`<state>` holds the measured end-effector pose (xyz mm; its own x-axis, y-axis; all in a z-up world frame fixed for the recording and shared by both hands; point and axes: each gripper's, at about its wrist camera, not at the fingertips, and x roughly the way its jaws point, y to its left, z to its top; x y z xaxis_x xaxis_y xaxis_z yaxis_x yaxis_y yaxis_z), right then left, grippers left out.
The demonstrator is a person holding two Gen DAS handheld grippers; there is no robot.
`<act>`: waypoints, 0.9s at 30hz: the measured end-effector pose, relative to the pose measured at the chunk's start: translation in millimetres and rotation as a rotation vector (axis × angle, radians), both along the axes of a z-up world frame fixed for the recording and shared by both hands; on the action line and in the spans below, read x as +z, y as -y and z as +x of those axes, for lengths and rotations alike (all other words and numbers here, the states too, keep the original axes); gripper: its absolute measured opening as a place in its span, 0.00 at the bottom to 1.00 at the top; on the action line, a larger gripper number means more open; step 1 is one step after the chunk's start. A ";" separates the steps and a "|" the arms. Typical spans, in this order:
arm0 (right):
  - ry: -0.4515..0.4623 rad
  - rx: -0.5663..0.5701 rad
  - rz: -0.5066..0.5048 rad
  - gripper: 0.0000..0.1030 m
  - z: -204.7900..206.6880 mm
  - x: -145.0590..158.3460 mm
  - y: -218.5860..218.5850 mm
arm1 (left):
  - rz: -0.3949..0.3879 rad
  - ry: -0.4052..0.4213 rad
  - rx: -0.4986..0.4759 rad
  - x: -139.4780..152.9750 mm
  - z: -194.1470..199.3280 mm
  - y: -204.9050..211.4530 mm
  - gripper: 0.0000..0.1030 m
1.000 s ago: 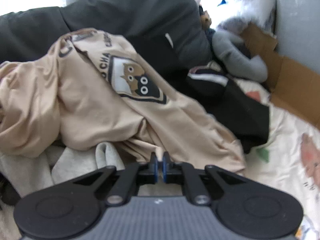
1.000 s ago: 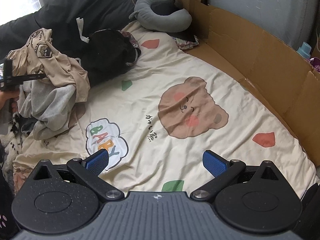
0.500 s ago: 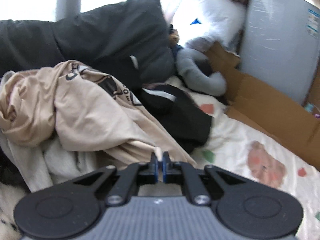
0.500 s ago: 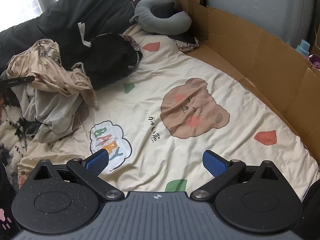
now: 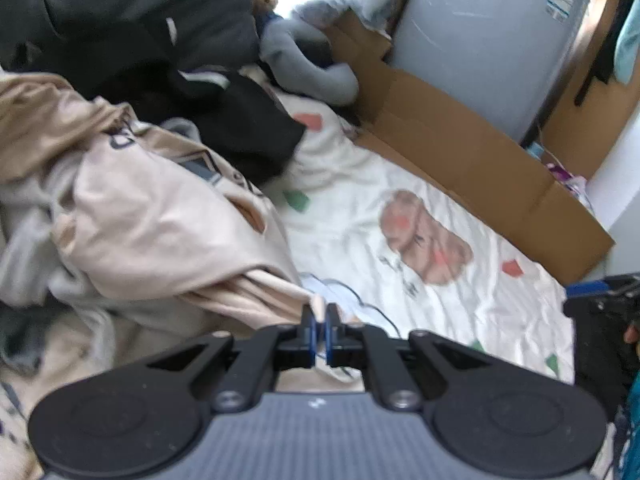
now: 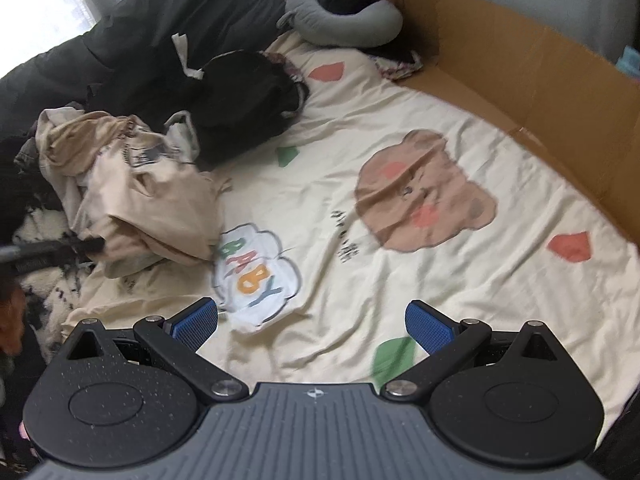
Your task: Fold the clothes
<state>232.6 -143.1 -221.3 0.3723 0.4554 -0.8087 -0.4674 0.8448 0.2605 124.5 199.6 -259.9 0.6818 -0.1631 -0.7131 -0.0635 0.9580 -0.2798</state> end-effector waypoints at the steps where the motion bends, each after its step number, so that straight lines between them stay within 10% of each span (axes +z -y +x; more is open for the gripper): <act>1: -0.012 0.003 0.010 0.99 -1.2 -2.4 -2.9 | -0.011 -0.006 -0.011 -2.9 0.8 4.2 0.03; 9: -0.063 0.060 0.040 0.99 -11.2 -14.2 -28.0 | -0.138 -0.042 -0.157 -20.1 -13.0 40.7 0.04; 14: -0.070 0.075 0.030 0.99 -16.0 -16.3 -31.2 | -0.110 -0.086 -0.158 -26.6 -17.1 47.6 0.25; 19: -0.081 0.065 0.020 0.99 -13.9 -20.6 -28.7 | -0.094 -0.077 -0.053 -27.6 -25.1 15.2 0.54; 27: -0.074 0.103 0.004 0.99 -7.4 -24.8 -43.7 | 0.021 -0.065 0.200 -39.5 -23.6 -52.8 0.70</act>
